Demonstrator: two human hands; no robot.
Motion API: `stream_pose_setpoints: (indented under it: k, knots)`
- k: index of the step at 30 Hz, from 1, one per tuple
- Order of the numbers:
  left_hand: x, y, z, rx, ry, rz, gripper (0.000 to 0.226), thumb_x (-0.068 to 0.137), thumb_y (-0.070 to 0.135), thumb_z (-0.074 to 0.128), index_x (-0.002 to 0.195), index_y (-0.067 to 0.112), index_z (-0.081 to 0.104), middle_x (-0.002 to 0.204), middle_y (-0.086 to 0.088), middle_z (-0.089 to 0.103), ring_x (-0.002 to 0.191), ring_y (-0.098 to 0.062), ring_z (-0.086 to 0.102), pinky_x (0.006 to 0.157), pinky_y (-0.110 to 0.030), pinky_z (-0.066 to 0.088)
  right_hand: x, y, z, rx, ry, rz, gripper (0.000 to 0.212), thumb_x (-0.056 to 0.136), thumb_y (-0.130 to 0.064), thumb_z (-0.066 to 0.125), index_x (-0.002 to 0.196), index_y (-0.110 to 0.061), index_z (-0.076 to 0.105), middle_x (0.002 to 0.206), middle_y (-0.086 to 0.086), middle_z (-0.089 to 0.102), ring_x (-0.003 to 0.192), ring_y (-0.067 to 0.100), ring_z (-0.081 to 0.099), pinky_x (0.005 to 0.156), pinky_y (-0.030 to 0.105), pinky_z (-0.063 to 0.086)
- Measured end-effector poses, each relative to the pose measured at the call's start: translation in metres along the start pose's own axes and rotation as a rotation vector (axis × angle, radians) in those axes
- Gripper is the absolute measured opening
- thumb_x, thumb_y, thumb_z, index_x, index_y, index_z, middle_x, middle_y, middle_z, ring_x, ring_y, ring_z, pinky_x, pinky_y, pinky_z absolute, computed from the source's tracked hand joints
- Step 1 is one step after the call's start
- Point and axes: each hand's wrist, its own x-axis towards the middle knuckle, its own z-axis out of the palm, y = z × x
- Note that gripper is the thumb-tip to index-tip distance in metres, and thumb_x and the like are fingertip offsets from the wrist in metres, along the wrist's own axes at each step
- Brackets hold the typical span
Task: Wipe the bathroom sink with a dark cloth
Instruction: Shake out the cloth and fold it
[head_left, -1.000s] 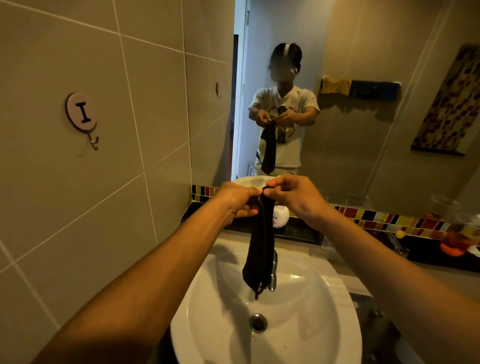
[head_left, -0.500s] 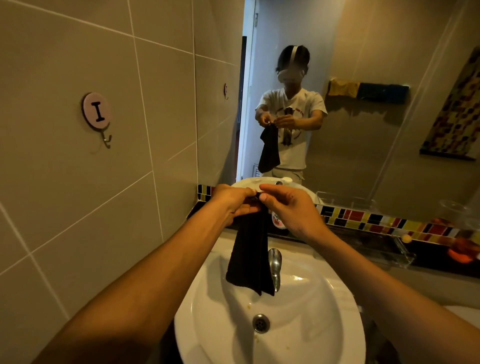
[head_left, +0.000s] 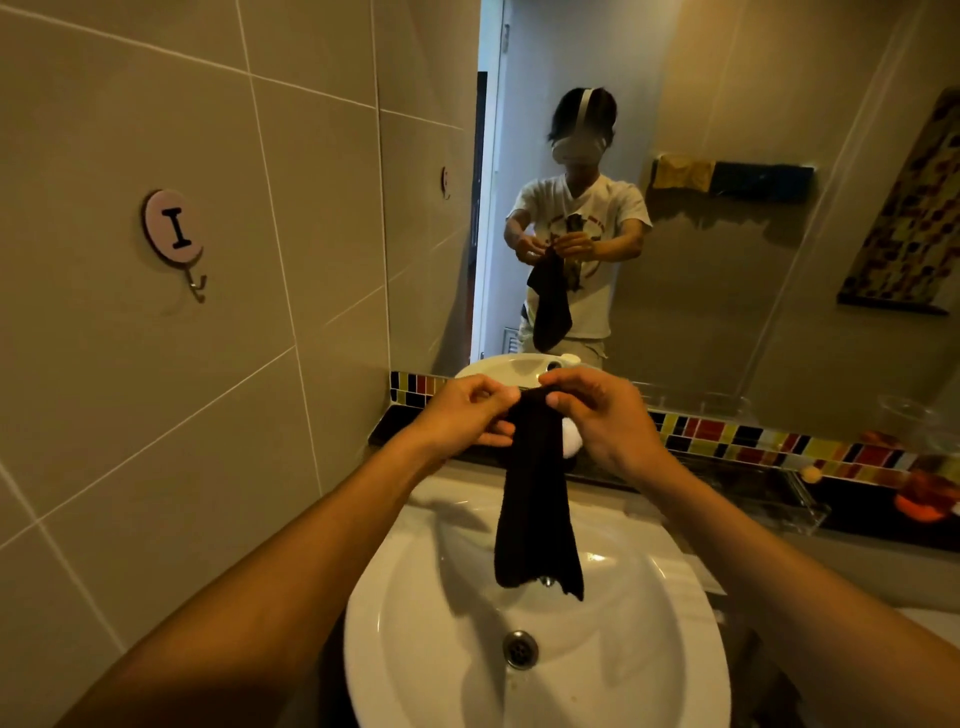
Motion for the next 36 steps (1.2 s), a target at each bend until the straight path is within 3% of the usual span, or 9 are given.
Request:
stream_pose_setpoints:
  k: [4,7,13,17,20,24,29,33,36]
  knots:
    - [0.000,-0.014,0.000,0.455,-0.121,0.164,0.024,0.089,0.031,0.062,0.113,0.024,0.061,0.114,-0.002,0.058,0.102,-0.017,0.058,0.084,-0.027,0.050,0.011,0.001,-0.018,0.038,-0.024,-0.016,0.030,0.089,-0.002,0.059,0.098,-0.030,0.068,0.108,0.001,0.069,0.108,0.021,0.064,0.090,0.041,0.055]
    - [0.002,-0.018,0.008,0.451,-0.113,0.203,0.042,0.087,0.026,0.066,0.126,0.026,0.052,0.120,0.000,0.054,0.093,-0.014,0.056,0.083,-0.029,0.050,0.014,-0.007,-0.031,0.090,-0.101,-0.032,0.031,0.091,0.000,0.056,0.097,-0.028,0.067,0.107,0.003,0.068,0.107,0.021,0.064,0.081,0.029,0.057]
    - [0.006,-0.028,0.009,0.660,-0.209,0.254,0.024,0.091,0.025,0.060,0.113,0.019,0.062,0.108,0.006,0.050,0.104,-0.017,0.054,0.090,-0.029,0.047,0.016,-0.006,-0.054,0.041,-0.095,0.009,0.033,0.090,0.000,0.056,0.090,-0.031,0.068,0.105,0.004,0.067,0.107,0.027,0.063,0.085,0.042,0.057]
    - [0.008,-0.021,0.000,0.481,-0.152,0.211,0.012,0.094,0.021,0.056,0.105,0.023,0.061,0.101,0.005,0.061,0.099,-0.014,0.060,0.086,-0.028,0.049,0.011,0.008,-0.072,-0.051,-0.041,0.061,0.035,0.092,-0.001,0.054,0.087,-0.033,0.067,0.105,0.003,0.065,0.102,0.026,0.063,0.078,0.047,0.058]
    - [0.011,-0.010,-0.003,0.320,-0.110,0.204,0.011,0.093,0.018,0.056,0.100,0.025,0.060,0.104,-0.001,0.065,0.100,-0.015,0.064,0.090,-0.032,0.052,0.007,0.023,-0.079,-0.191,-0.002,0.069,0.033,0.093,-0.002,0.051,0.094,-0.031,0.065,0.109,0.002,0.064,0.105,0.022,0.060,0.075,0.030,0.055]
    - [0.013,0.010,0.003,0.211,-0.084,0.229,0.016,0.095,0.014,0.053,0.109,0.019,0.059,0.113,-0.004,0.061,0.104,-0.016,0.060,0.082,-0.026,0.054,0.007,0.028,-0.081,-0.162,0.099,0.098,0.027,0.094,-0.006,0.051,0.101,-0.030,0.062,0.112,0.003,0.063,0.104,0.022,0.061,0.069,0.022,0.053]
    - [0.014,0.014,0.009,-0.036,-0.091,0.164,0.041,0.087,0.023,0.065,0.125,0.021,0.052,0.123,-0.003,0.060,0.112,-0.019,0.059,0.087,-0.029,0.051,0.019,0.008,-0.090,0.037,0.135,0.089,0.037,0.093,-0.005,0.053,0.090,-0.038,0.068,0.106,0.002,0.068,0.106,0.023,0.064,0.092,0.049,0.053]
    - [0.005,-0.019,0.037,0.017,-0.123,0.051,0.015,0.088,0.022,0.062,0.102,0.026,0.059,0.105,0.002,0.066,0.114,-0.021,0.059,0.091,-0.030,0.047,0.020,-0.008,-0.087,-0.052,0.024,0.037,0.034,0.093,-0.006,0.054,0.092,-0.037,0.069,0.103,0.001,0.069,0.105,0.019,0.065,0.094,0.044,0.053]
    - [0.005,-0.025,0.042,-0.223,-0.055,0.031,0.013,0.091,0.020,0.058,0.101,0.029,0.059,0.110,0.002,0.066,0.119,-0.021,0.056,0.103,-0.038,0.043,0.017,-0.018,-0.089,-0.060,0.001,0.046,0.031,0.093,-0.007,0.053,0.094,-0.034,0.068,0.102,0.001,0.068,0.105,0.018,0.064,0.093,0.036,0.053]
